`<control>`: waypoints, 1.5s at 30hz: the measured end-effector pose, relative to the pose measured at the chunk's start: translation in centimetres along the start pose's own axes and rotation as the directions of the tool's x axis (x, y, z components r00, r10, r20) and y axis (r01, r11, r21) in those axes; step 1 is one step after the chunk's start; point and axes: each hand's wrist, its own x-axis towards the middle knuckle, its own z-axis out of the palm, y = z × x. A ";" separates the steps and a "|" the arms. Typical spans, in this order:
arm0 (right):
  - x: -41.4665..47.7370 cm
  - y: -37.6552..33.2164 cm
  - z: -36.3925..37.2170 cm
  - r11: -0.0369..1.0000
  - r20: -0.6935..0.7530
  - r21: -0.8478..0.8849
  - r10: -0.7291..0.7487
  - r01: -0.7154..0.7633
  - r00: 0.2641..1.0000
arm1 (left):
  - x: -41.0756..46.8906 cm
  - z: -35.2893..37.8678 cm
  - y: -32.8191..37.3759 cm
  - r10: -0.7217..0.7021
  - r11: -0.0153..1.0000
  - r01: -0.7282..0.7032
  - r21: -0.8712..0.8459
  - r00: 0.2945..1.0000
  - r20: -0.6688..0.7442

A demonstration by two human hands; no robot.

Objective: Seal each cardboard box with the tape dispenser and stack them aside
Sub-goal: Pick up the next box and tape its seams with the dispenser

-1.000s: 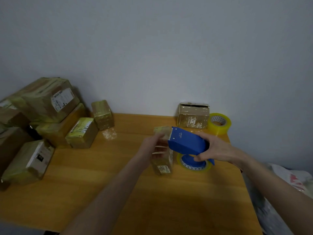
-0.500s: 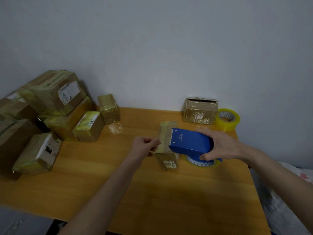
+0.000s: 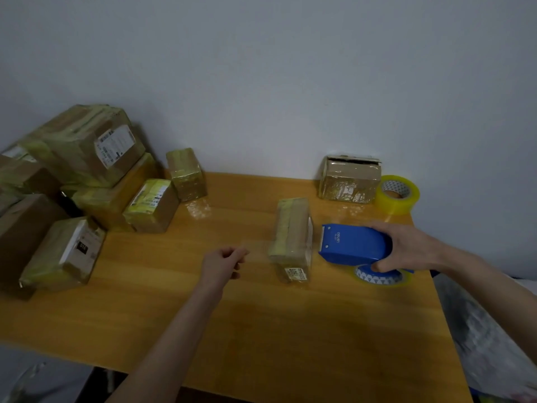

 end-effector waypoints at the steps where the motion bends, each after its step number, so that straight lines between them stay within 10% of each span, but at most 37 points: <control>1: 0.1 0.1 0.0 1.000 -0.002 -0.007 0.005 -0.005 1.000 | 0.1 0.1 -0.1 0.000 1.000 0.000 0.005 1.000 0.003; 17: 1.5 1.9 2.2 0.992 0.061 -0.078 0.105 -0.100 0.993 | 1.5 2.3 -2.1 -0.048 0.997 0.051 0.062 0.998 -0.037; 30: 1.8 2.9 6.4 0.969 0.138 -0.098 0.238 -0.226 0.961 | 2.0 6.7 -2.7 -0.185 0.958 0.128 0.257 0.959 0.214; 34: 1.5 3.1 6.4 0.976 0.125 -0.100 0.205 -0.193 0.971 | 1.4 4.9 -3.1 0.251 0.757 -0.232 0.610 0.966 0.056; 37: 1.5 3.3 6.5 0.980 0.129 -0.091 0.187 -0.176 0.974 | -0.4 6.5 -1.8 0.719 0.373 -0.699 0.610 0.633 0.286; 40: 1.3 3.5 6.4 0.981 0.115 -0.105 0.176 -0.164 0.978 | -1.3 9.0 -1.9 0.506 0.116 -0.769 0.629 0.590 0.629; 45: 0.5 4.7 6.6 0.985 0.111 -0.007 0.170 -0.170 0.979 | -0.5 8.2 -2.1 0.348 0.021 -0.684 0.729 0.689 0.636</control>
